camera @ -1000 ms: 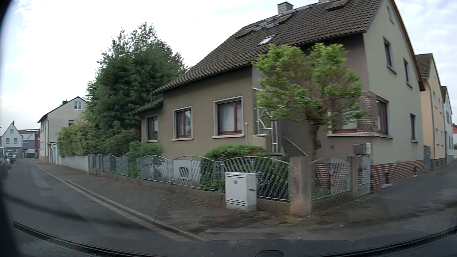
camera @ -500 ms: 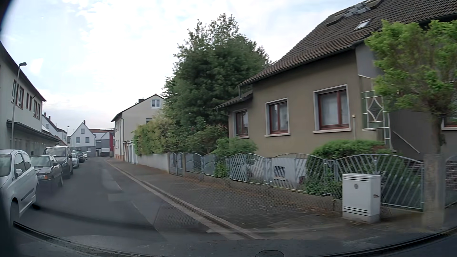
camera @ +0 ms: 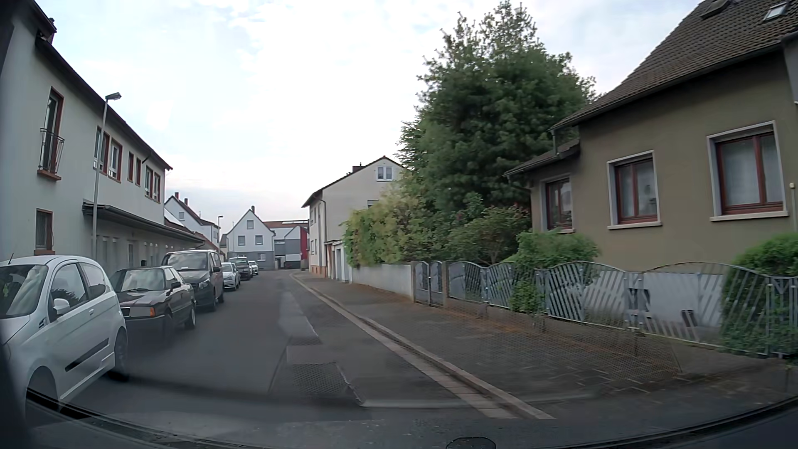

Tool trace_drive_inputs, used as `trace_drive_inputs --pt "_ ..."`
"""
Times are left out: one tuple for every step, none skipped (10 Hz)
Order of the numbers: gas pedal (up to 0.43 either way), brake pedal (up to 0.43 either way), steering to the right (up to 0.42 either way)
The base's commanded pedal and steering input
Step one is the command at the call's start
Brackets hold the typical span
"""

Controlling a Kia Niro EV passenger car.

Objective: Follow the waypoints while adhering to traffic rules and regulations

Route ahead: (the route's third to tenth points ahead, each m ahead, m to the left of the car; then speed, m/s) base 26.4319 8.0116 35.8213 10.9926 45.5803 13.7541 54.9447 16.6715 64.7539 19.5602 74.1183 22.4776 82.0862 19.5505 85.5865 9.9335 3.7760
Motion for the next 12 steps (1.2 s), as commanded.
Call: trace_drive_inputs --pt "0.209 0.0 -0.389" --pt "0.209 0.0 -0.362" --pt "0.22 0.0 -0.327" --pt "0.22 0.0 -0.299" --pt "0.22 0.0 -0.252" --pt "0.228 0.0 -0.207" --pt "0.228 0.0 -0.179" --pt "0.24 0.0 -0.145" --pt "0.248 0.0 -0.119" --pt "0.248 0.0 -0.097" --pt "0.248 0.0 -0.082" --pt "0.26 0.0 -0.071"
